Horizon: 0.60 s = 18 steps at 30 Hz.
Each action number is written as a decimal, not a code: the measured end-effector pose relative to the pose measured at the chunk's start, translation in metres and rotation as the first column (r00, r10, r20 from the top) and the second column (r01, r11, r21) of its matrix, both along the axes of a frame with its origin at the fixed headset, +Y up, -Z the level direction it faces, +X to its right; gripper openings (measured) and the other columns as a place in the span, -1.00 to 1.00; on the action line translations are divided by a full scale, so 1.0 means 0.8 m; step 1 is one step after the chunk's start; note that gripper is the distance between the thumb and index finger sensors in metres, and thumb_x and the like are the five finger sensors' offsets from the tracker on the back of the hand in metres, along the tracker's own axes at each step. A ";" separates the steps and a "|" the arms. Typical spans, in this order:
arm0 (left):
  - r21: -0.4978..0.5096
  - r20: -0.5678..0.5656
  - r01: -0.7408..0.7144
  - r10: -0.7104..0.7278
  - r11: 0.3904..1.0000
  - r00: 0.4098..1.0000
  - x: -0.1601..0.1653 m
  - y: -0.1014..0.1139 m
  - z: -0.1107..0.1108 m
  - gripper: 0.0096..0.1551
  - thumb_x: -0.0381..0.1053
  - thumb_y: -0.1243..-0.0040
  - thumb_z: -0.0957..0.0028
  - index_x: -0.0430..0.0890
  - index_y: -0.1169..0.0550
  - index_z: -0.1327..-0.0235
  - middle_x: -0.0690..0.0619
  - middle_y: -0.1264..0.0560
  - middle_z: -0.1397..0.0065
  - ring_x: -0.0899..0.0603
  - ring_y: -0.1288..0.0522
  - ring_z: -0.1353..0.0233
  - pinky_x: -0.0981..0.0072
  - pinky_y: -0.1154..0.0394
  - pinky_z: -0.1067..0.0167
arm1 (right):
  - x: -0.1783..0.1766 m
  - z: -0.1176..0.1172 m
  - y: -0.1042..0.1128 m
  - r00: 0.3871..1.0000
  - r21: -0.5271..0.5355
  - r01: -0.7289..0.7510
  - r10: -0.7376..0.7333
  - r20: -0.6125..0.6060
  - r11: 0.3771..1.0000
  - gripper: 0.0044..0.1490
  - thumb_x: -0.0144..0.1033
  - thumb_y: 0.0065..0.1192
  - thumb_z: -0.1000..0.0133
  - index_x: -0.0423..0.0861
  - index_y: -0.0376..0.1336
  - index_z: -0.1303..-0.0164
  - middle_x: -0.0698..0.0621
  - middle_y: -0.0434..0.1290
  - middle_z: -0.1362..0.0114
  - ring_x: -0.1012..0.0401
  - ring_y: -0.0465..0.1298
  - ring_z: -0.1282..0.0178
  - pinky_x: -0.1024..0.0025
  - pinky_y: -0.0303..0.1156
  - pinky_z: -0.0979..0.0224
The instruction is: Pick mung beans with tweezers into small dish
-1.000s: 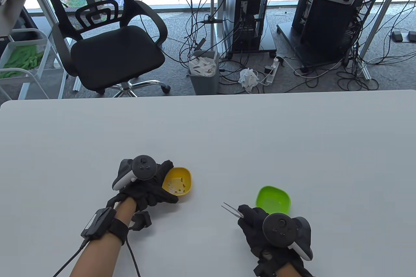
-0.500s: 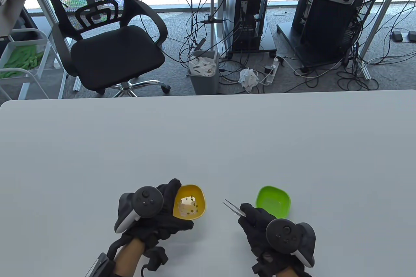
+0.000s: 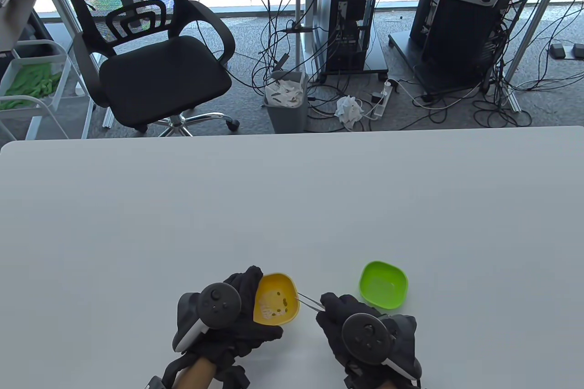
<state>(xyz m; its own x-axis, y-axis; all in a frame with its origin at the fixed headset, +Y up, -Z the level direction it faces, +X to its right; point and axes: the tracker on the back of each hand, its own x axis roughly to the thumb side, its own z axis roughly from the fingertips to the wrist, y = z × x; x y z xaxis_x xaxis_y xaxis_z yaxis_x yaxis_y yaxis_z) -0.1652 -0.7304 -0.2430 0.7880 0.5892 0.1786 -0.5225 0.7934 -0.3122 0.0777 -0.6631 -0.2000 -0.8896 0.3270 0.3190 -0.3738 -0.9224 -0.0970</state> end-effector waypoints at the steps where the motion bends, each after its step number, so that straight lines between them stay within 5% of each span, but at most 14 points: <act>1: 0.003 -0.001 -0.001 0.001 1.000 1.000 0.000 0.000 0.000 0.53 0.39 -0.56 0.26 -0.12 0.11 -0.67 -0.13 0.00 -0.71 -0.42 0.08 -0.71 -0.41 0.24 -0.51 | -0.006 -0.002 0.002 1.000 0.000 -0.029 0.029 0.006 1.000 -0.49 -0.20 0.45 -0.07 -0.24 0.52 -0.10 -0.18 0.63 0.02 0.27 0.59 0.34 0.28 0.62 0.20; 9: 0.008 0.005 0.013 -0.013 1.000 1.000 0.003 -0.001 0.001 0.53 0.39 -0.56 0.26 -0.12 0.11 -0.67 -0.13 0.00 -0.72 -0.41 0.08 -0.71 -0.42 0.24 -0.51 | -0.063 -0.025 0.013 0.969 -0.045 -0.244 0.245 0.022 0.969 -0.51 -0.23 0.48 -0.05 -0.29 0.54 -0.01 -0.19 0.64 0.11 0.30 0.58 0.40 0.30 0.62 0.26; 18: 0.011 0.004 0.017 -0.017 1.000 1.000 0.003 -0.001 0.000 0.53 0.38 -0.57 0.26 -0.12 0.11 -0.67 -0.13 0.00 -0.72 -0.41 0.07 -0.72 -0.43 0.24 -0.52 | -0.080 -0.034 0.002 0.955 -0.073 -0.295 0.296 0.010 0.953 -0.54 -0.22 0.49 -0.04 -0.27 0.56 0.03 -0.18 0.65 0.15 0.31 0.57 0.42 0.31 0.62 0.28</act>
